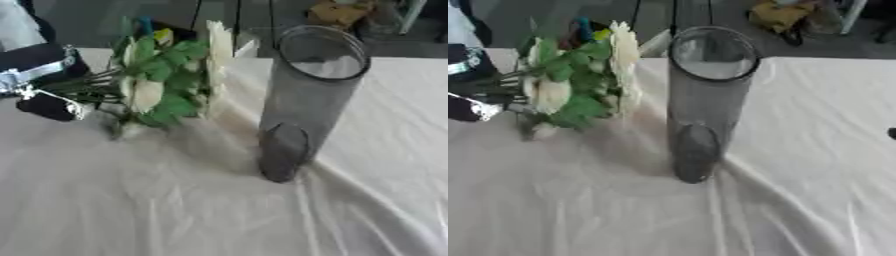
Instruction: Arrange flowers into the vase.
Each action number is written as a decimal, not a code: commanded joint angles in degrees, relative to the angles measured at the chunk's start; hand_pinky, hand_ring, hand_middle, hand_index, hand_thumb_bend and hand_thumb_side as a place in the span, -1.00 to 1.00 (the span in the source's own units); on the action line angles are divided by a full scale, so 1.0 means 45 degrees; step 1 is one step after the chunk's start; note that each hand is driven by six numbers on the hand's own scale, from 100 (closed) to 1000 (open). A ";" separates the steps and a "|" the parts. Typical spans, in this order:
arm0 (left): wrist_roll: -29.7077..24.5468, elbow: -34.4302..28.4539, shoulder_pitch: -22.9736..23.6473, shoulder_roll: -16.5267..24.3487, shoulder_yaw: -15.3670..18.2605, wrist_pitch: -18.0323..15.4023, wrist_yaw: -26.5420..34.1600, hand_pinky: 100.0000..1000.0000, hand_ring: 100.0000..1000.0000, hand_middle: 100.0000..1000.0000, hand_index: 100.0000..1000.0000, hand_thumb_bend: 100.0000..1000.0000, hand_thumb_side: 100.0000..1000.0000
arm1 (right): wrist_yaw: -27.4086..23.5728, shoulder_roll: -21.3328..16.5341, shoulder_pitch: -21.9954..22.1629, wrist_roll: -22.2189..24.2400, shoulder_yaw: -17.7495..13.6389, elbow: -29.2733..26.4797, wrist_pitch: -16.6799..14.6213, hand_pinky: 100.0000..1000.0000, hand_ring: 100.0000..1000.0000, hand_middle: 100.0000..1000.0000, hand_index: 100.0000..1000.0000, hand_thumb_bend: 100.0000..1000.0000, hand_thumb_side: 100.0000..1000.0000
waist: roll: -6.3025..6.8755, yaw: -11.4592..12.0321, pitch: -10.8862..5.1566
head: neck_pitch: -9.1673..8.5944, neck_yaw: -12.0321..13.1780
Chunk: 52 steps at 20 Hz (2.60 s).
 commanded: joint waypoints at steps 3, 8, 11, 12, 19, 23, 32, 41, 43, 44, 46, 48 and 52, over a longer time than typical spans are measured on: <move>0.0708 -0.0547 -0.0059 0.0539 0.0329 -0.0128 0.0547 -1.00 -1.00 -1.00 -0.43 -1.00 -0.50 | 0.0025 -0.0166 -0.0054 0.0014 -0.0078 -0.0248 -0.0084 0.56 0.90 -0.55 -0.14 -1.00 0.98 | -0.0040 0.0011 -0.0445 | -0.0138 0.0005; 0.1373 -0.0970 -0.0059 0.0504 0.0524 -0.0067 0.1287 -1.00 -1.00 -1.00 -0.43 -1.00 -0.34 | 0.0013 -0.0166 -0.0046 -0.0013 -0.0085 -0.0248 -0.0115 0.56 0.90 -0.54 -0.14 -1.00 0.98 | -0.0055 0.0029 -0.0453 | -0.0124 -0.0007; 0.1969 -0.1253 -0.0097 0.0482 0.0654 0.0106 0.1940 -1.00 -1.00 -1.00 -0.43 -1.00 -0.28 | -0.0011 -0.0180 -0.0044 -0.0036 -0.0087 -0.0248 -0.0128 0.56 0.89 -0.54 -0.14 -1.00 0.98 | -0.0060 0.0031 -0.0466 | -0.0101 -0.0014; 0.2158 -0.1337 -0.0118 0.0477 0.0696 0.0185 0.2131 -1.00 -1.00 -1.00 -0.43 -1.00 -0.21 | -0.0021 -0.0187 -0.0040 -0.0041 -0.0085 -0.0248 -0.0135 0.56 0.89 -0.54 -0.14 -1.00 0.98 | -0.0064 0.0028 -0.0474 | -0.0087 -0.0019; 0.3698 -0.1695 -0.0286 0.0425 0.0979 0.1044 0.3426 -1.00 -1.00 -1.00 -0.42 -1.00 -0.04 | -0.0123 -0.0259 0.0016 -0.0095 -0.0077 -0.0248 -0.0172 0.55 0.87 -0.54 -0.14 -1.00 0.98 | -0.0073 0.0070 -0.0600 | 0.0076 -0.0070; 0.4255 -0.1883 -0.0483 0.0219 0.1001 0.1753 0.4807 -1.00 -1.00 -1.00 -0.41 -1.00 -0.04 | -0.0248 -0.0348 0.0062 -0.0133 -0.0052 -0.0248 -0.0182 0.55 0.85 -0.54 -0.14 -1.00 0.97 | -0.0064 0.0073 -0.0749 | 0.0190 -0.0190; 0.4588 -0.2202 -0.1319 -0.0333 0.0911 0.2874 0.7066 -1.00 -1.00 -1.00 -0.40 -1.00 -0.05 | -0.0544 -0.0546 0.0134 -0.0094 -0.0001 -0.0248 -0.0137 0.54 0.84 -0.54 -0.14 -1.00 0.97 | 0.0049 -0.0009 -0.1007 | 0.0425 -0.0275; 0.4830 -0.1606 -0.2858 -0.1910 0.0827 0.3398 0.8215 -1.00 -1.00 -1.00 -0.39 -1.00 0.01 | -0.0770 -0.0733 0.0131 -0.0029 0.0053 -0.0248 0.0218 0.55 0.85 -0.53 -0.14 -1.00 0.98 | 0.0463 -0.0431 -0.1337 | 0.0640 -0.0036; 0.4989 -0.1430 -0.3096 -0.2176 0.0793 0.3399 0.8500 -1.00 -1.00 -1.00 -0.39 -1.00 0.03 | -0.0787 -0.0750 0.0125 -0.0026 0.0048 -0.0248 0.0264 0.55 0.85 -0.53 -0.14 -1.00 0.98 | 0.0516 -0.0490 -0.1366 | 0.0692 -0.0019; 0.5081 -0.1373 -0.3193 -0.2299 0.0774 0.3394 0.8657 -1.00 -1.00 -1.00 -0.39 -1.00 0.04 | -0.0800 -0.0764 0.0117 -0.0027 0.0048 -0.0248 0.0279 0.55 0.85 -0.53 -0.14 -1.00 0.98 | 0.0540 -0.0518 -0.1381 | 0.0722 -0.0024; 0.5283 -0.1353 -0.3352 -0.2553 0.0726 0.3379 0.8991 -1.00 -1.00 -1.00 -0.39 -1.00 0.07 | -0.0850 -0.0807 0.0092 -0.0035 0.0063 -0.0248 0.0281 0.54 0.83 -0.53 -0.14 -1.00 0.98 | 0.0586 -0.0604 -0.1420 | 0.0823 -0.0077; 0.5415 -0.1403 -0.3458 -0.2767 0.0650 0.3410 0.9336 -1.00 -1.00 -1.00 -0.39 -1.00 0.10 | -0.0919 -0.0861 0.0070 -0.0044 0.0077 -0.0248 0.0229 0.54 0.82 -0.52 -0.14 -1.00 0.98 | 0.0627 -0.0698 -0.1446 | 0.0906 -0.0098; 0.5527 -0.1593 -0.3601 -0.3084 0.0544 0.3573 1.0034 -1.00 -1.00 -1.00 -0.39 -1.00 0.16 | -0.1051 -0.0956 0.0000 -0.0039 0.0119 -0.0248 0.0154 0.53 0.81 -0.52 -0.14 -1.00 0.98 | 0.0757 -0.0876 -0.1462 | 0.0946 0.0038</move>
